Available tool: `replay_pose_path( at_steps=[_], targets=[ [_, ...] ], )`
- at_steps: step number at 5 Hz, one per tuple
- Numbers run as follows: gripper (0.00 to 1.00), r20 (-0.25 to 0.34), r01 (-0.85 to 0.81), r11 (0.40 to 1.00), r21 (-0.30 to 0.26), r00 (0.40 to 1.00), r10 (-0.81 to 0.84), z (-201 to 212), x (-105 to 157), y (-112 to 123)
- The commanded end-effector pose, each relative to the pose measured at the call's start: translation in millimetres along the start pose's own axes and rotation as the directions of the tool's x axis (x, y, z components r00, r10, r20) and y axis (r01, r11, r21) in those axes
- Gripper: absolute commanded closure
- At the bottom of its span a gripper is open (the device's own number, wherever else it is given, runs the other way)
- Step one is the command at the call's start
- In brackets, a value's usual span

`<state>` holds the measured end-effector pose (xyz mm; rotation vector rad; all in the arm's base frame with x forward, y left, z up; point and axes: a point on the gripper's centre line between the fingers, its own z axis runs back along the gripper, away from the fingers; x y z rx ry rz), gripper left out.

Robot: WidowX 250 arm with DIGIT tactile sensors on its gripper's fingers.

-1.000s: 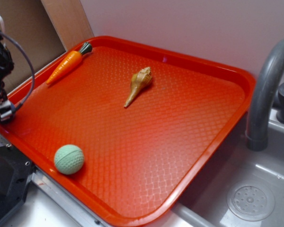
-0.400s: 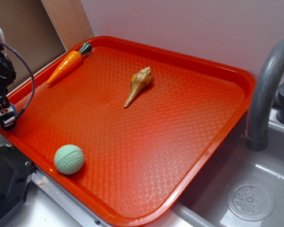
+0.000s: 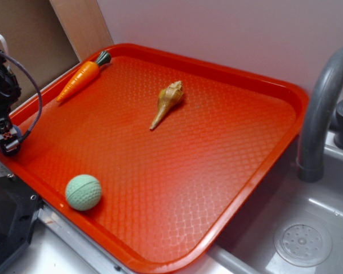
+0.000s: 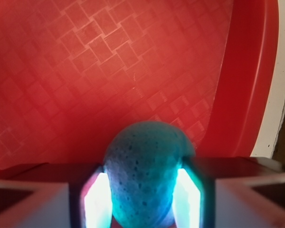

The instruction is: Grab the blue ball.

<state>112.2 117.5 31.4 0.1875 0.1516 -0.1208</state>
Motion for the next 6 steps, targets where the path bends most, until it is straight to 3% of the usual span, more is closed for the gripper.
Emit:
replay_pose_path(
  at_steps=[1, 2, 3, 4, 5, 6],
  targets=[
    [1.00, 0.023, -0.020, 1.000, 0.008, 1.000, 0.020, 4, -9, 0],
    [1.00, 0.023, -0.056, 0.998, 0.020, 0.998, 0.056, 10, -9, -1],
    [1.00, 0.054, -0.158, 0.986, -0.056, 0.985, 0.161, 42, -1, -14],
    [1.00, 0.170, -0.224, 0.968, -0.113, 0.956, 0.241, 104, 12, -50],
    [1.00, 0.190, -0.265, 0.941, -0.209, 0.933, 0.305, 166, 18, -81],
    [1.00, 0.205, -0.301, 0.924, -0.237, 0.914, 0.350, 210, 23, -100]
  ],
)
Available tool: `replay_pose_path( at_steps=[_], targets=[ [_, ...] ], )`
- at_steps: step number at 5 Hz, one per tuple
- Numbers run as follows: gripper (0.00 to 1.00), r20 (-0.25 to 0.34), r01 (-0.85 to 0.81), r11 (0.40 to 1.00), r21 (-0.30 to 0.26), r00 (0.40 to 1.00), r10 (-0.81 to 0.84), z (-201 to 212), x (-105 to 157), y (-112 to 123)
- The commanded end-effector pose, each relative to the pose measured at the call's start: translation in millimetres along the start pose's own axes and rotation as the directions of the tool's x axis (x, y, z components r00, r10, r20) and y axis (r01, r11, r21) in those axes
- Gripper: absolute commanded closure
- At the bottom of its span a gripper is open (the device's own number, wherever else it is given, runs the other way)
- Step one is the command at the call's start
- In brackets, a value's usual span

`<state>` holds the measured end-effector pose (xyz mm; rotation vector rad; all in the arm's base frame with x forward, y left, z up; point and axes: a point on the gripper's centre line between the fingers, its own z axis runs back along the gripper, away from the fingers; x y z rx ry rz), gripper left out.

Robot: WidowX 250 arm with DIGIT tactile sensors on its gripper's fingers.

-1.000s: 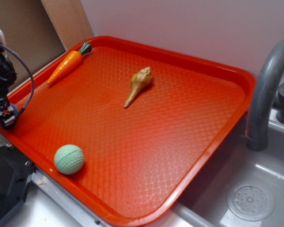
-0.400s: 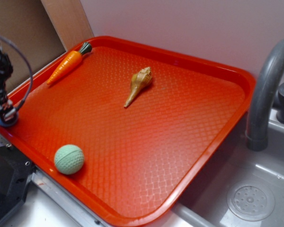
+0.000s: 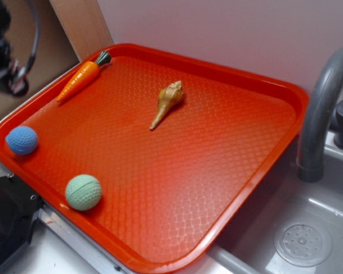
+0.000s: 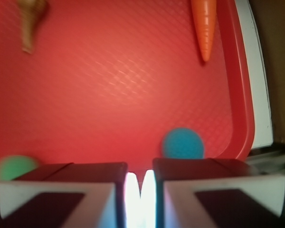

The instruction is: Grab the blue ball.

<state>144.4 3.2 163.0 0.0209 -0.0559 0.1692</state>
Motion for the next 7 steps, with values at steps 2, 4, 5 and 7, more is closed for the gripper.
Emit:
replay_pose_path(
  at_steps=[2, 4, 5, 7],
  targets=[
    [0.00, 0.023, -0.034, 0.999, -0.028, 0.999, 0.035, 52, 8, -14],
    [0.00, -0.127, 0.185, 0.981, 0.049, 0.976, -0.178, -15, -4, 71],
    [0.00, -0.155, 0.210, 0.975, 0.066, 0.968, -0.198, -55, -5, 99],
    [0.00, -0.131, 0.239, 0.967, 0.084, 0.965, -0.227, -111, -9, 123]
  ],
)
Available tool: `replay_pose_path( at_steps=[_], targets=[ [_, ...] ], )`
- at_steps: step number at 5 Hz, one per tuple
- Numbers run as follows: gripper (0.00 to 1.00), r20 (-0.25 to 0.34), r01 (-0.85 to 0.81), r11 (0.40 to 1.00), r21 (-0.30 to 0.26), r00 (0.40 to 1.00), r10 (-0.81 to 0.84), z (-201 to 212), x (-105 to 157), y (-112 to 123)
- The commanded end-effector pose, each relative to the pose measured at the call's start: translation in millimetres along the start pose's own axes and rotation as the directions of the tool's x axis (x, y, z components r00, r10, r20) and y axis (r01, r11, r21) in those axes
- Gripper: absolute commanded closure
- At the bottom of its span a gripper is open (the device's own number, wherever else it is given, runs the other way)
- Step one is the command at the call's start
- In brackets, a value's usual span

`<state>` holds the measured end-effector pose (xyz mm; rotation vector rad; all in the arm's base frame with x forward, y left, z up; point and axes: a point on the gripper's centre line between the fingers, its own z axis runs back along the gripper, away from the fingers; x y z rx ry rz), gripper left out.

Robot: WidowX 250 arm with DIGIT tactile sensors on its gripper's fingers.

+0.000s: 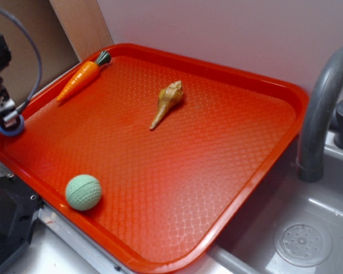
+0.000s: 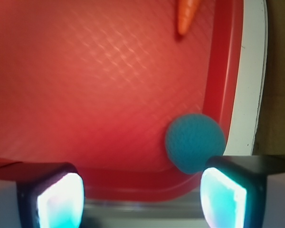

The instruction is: Grab the blue ball.

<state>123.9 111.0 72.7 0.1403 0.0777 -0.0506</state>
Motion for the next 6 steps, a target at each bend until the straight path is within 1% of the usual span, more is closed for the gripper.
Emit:
replay_pose_path(
  at_steps=[1, 2, 3, 4, 5, 6],
  targets=[
    [0.00, 0.032, 0.073, 0.997, 0.006, 0.997, -0.073, -22, 3, 3],
    [0.00, 0.065, 0.059, 0.997, 0.042, 0.996, -0.061, -13, 12, 16],
    [0.00, 0.154, 0.028, 0.987, 0.155, 0.987, -0.052, -8, 22, 30],
    [0.00, 0.151, 0.022, 0.982, 0.186, 0.987, -0.051, -14, 25, 34],
    [0.00, 0.105, 0.016, 0.985, 0.170, 0.994, -0.034, -30, 25, 35],
    [0.00, 0.063, 0.008, 0.993, 0.114, 0.998, -0.015, -41, 24, 34]
  ],
)
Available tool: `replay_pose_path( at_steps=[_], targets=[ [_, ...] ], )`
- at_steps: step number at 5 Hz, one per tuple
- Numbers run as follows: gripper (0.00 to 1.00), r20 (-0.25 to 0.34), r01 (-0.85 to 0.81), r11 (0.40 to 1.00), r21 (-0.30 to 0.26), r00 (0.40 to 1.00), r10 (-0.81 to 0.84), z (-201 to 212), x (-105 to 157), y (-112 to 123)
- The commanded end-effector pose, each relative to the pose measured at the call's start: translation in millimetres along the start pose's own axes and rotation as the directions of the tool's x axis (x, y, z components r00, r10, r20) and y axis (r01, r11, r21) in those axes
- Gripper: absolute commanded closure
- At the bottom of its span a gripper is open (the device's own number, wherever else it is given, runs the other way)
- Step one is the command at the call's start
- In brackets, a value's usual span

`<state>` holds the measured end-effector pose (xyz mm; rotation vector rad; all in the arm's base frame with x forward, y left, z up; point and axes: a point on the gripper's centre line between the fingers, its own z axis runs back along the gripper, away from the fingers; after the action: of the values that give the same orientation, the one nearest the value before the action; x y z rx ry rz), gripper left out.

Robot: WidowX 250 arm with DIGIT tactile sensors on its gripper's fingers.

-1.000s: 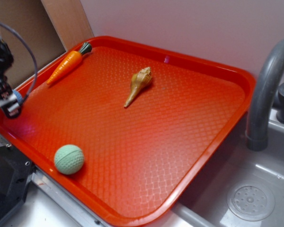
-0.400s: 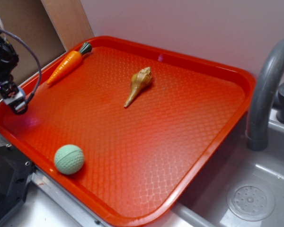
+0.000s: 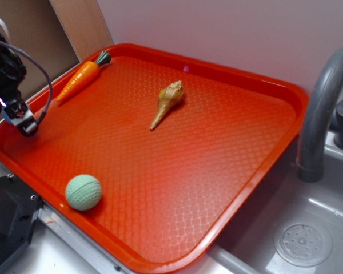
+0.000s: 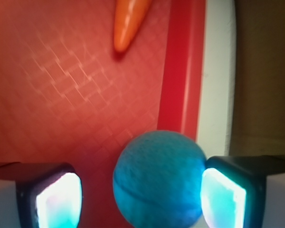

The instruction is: Grab the blue ball.

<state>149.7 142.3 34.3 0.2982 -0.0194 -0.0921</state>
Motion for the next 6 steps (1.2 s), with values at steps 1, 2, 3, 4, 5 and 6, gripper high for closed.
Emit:
replay_pose_path(
  at_steps=[1, 2, 3, 4, 5, 6],
  targets=[
    [1.00, -0.035, -0.026, 1.000, -0.006, 0.999, 0.026, -5, -5, 5],
    [1.00, -0.032, -0.021, 1.000, 0.012, 0.999, 0.021, -5, -5, 3],
    [1.00, -0.027, -0.024, 1.000, 0.018, 0.999, 0.024, -4, -5, 3],
    [1.00, -0.027, -0.021, 0.999, 0.031, 0.999, 0.022, -4, -5, 2],
    [1.00, -0.028, -0.019, 0.999, 0.038, 0.999, 0.020, -3, -5, 2],
    [1.00, -0.046, -0.056, 0.998, -0.017, 0.997, 0.055, 21, -7, 1]
  ],
)
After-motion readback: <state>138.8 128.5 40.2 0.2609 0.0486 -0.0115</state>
